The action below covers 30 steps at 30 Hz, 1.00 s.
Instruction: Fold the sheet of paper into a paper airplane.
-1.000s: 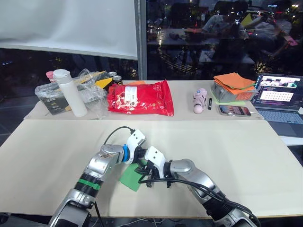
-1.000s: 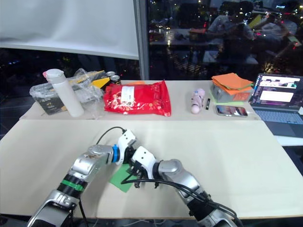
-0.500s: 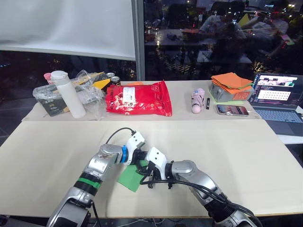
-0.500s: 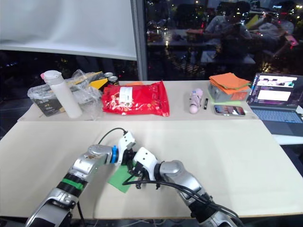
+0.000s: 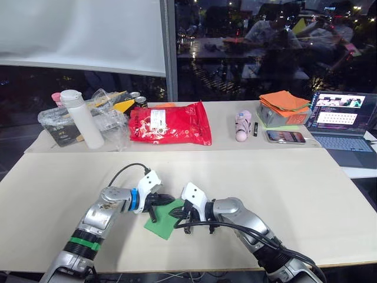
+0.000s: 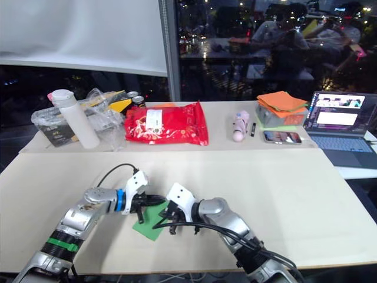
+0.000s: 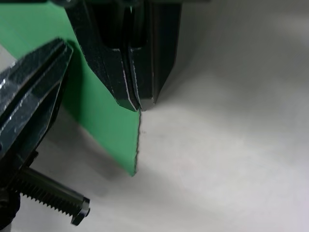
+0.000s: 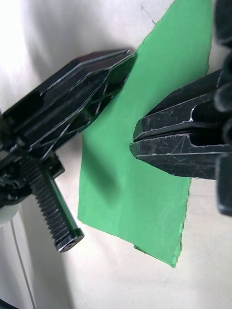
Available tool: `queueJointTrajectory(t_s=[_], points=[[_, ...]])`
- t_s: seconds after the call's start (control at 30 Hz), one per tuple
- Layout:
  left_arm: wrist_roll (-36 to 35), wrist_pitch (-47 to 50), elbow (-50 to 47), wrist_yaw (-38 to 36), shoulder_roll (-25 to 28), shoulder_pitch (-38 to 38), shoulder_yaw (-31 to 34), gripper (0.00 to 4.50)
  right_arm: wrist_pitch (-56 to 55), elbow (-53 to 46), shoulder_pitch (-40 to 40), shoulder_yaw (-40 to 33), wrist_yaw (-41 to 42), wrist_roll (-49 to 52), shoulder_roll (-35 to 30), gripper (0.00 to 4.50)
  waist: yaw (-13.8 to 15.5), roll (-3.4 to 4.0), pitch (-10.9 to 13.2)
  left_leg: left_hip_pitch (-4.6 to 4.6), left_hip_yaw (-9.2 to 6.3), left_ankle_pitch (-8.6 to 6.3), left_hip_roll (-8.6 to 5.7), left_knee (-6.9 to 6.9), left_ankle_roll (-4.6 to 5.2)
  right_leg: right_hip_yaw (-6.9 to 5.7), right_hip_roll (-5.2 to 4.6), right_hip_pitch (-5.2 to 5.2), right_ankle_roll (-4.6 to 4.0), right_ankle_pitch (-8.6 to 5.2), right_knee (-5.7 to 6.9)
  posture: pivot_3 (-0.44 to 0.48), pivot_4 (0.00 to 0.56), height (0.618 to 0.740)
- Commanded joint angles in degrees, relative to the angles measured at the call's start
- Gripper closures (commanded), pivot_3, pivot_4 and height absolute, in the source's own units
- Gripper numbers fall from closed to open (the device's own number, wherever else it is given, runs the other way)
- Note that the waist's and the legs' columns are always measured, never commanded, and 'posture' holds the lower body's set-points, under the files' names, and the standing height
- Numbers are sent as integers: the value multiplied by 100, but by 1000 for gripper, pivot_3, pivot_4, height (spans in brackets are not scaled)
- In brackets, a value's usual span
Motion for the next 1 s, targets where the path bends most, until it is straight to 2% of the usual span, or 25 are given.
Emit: queueJointTrajectory(t_s=[0.03,0.33,0.53,0.73,0.83,1.0], points=[[-51,253,-283,37,320,440,192,4459,27,292,53,88,38,-156,-85,4500,-24,0,0,0,0,0,1,-1,0,0,0,0,-1,0,0,0,150,732],[-386,458,-786,-19,776,832,628,4459,-109,465,-83,105,202,-178,-102,4500,-20,-2,2,18,0,-1,4,-6,-1,-1,0,-14,-39,-23,1,0,150,732],[-833,676,-917,-86,807,933,973,4459,-246,440,-294,-110,286,-82,-87,4500,-14,-6,10,15,1,-1,4,-9,-1,-2,0,-16,-20,-12,4,0,150,732],[-1094,902,-1088,-376,959,1072,947,4459,-158,-255,-550,-514,454,-35,-717,4500,36,-10,21,-26,1,-1,4,-7,-1,-2,-1,-25,-12,-7,-2,0,150,732],[-1147,963,-1079,-477,999,1055,900,4459,2,-672,-467,-709,624,-6,-1296,4500,78,-12,26,-39,1,-1,3,-7,-1,-4,-1,-32,-12,-6,-7,0,150,732],[-1236,1078,-1120,-491,911,1036,840,4459,345,-1297,-130,-942,667,61,-1869,4500,75,-16,28,-36,1,-1,4,-12,0,-3,-1,-34,-14,-8,-9,0,150,732]])
